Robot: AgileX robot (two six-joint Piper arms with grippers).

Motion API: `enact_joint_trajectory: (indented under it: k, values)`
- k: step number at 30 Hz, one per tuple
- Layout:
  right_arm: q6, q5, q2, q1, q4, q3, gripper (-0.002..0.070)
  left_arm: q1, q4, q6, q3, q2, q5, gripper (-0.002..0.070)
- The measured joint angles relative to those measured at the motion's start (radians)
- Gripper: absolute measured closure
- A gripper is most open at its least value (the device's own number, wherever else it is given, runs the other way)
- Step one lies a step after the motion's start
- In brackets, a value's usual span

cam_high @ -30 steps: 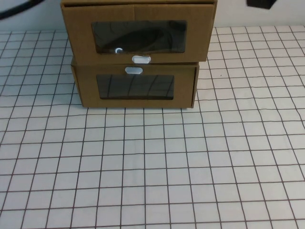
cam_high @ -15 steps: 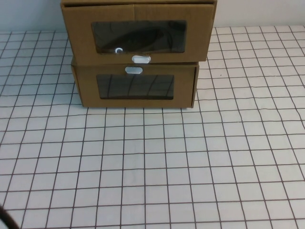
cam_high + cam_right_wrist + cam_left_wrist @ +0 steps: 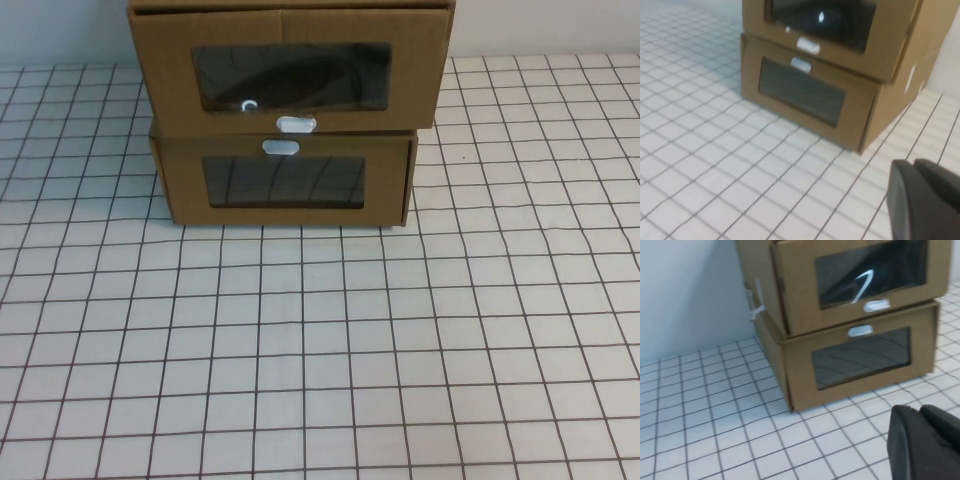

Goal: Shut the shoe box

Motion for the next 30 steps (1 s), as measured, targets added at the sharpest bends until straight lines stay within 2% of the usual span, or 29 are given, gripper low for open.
enact_joint_trajectory:
  k: [6, 16, 30]
  values:
    - [0.0, 0.01, -0.01, 0.0, 0.024, 0.042, 0.0691, 0.0, 0.004, 0.0, 0.202, 0.004, -0.217, 0.0677]
    - [0.0, 0.011, -0.01, 0.0, 0.03, 0.042, 0.0691, 0.0, 0.004, -0.014, 0.24, 0.007, -0.301, 0.0677]
    - [0.0, 0.013, -0.01, 0.0, 0.03, 0.044, 0.0691, 0.0, -0.007, -0.014, 0.24, 0.007, -0.31, 0.0677]
